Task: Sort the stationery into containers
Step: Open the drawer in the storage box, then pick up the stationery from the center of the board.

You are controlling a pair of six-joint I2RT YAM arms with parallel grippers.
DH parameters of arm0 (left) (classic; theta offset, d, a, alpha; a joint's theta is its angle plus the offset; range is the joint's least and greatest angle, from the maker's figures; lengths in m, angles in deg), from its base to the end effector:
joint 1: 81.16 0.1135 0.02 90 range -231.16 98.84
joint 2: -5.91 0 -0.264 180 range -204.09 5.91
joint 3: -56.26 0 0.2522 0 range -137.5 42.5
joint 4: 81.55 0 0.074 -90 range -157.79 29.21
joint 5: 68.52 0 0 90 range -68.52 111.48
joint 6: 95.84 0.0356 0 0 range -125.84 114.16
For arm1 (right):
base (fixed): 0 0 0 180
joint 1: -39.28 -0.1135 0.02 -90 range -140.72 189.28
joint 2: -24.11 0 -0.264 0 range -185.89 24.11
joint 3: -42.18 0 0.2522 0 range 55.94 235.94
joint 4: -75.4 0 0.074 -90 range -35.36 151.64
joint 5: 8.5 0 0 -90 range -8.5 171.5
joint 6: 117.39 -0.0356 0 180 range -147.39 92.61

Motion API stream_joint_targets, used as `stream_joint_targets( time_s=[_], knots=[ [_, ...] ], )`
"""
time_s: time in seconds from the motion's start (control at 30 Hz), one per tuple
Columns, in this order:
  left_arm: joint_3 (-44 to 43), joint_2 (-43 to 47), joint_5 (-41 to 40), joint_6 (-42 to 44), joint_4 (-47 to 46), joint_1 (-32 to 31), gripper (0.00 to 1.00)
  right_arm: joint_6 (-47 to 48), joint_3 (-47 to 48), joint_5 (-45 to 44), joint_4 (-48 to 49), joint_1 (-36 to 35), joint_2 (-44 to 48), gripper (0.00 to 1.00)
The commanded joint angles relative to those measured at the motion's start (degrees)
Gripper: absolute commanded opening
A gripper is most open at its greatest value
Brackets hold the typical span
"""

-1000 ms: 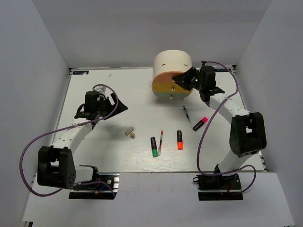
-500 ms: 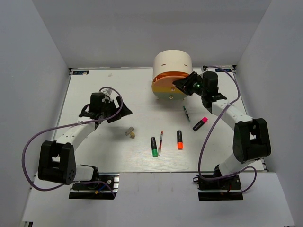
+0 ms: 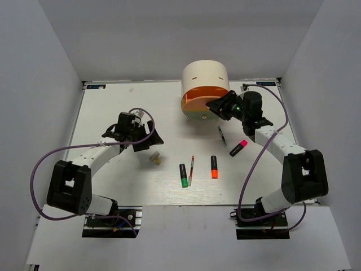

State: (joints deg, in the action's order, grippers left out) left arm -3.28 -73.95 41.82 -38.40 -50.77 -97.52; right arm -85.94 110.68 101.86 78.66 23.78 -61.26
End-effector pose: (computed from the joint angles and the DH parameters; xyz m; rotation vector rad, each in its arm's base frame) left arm 0.2627 -0.0900 0.2022 -0.1997 2.5516 -0.7906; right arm 0.3286 0.1040 0.2782 0.4603 1.9198 1.2064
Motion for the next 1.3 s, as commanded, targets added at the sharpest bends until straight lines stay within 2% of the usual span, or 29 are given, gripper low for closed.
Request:
stream_joint_targets(
  time_s=[0.0,0.1,0.27,0.43,0.57,0.9,1.27],
  knots=[
    [-2.1,-0.4,-1.9,0.7,1.6,-1.1,0.93,-0.1,-1.7,1.3,-2.8,-0.6,0.5,0.53],
    [-4.3,-2.3,-3.2,0.7,4.0,-2.2,0.84,0.5,-1.2,2.2,-2.9,-0.6,0.7,0.67],
    [-6.0,-4.2,-8.3,3.6,10.0,-4.1,0.74,1.6,-2.7,4.2,-5.1,-0.5,2.3,0.72],
    [-8.6,-6.7,-11.8,7.8,12.7,-5.4,0.62,2.9,-7.4,5.7,-5.7,-0.6,6.2,0.69],
    [-10.5,-9.8,-14.6,9.2,13.9,-6.6,0.62,4.7,-10.3,5.7,-5.0,-0.3,9.0,0.69],
    [-12.2,-15.2,-15.7,12.3,13.9,-9.3,0.6,7.7,-11.4,6.2,-2.6,-0.1,12.7,0.69],
    [-13.3,-18.1,-26.9,12.8,16.7,-13.6,0.37,11.9,-11.2,9.4,0.9,-0.1,14.6,0.69]
  ],
)
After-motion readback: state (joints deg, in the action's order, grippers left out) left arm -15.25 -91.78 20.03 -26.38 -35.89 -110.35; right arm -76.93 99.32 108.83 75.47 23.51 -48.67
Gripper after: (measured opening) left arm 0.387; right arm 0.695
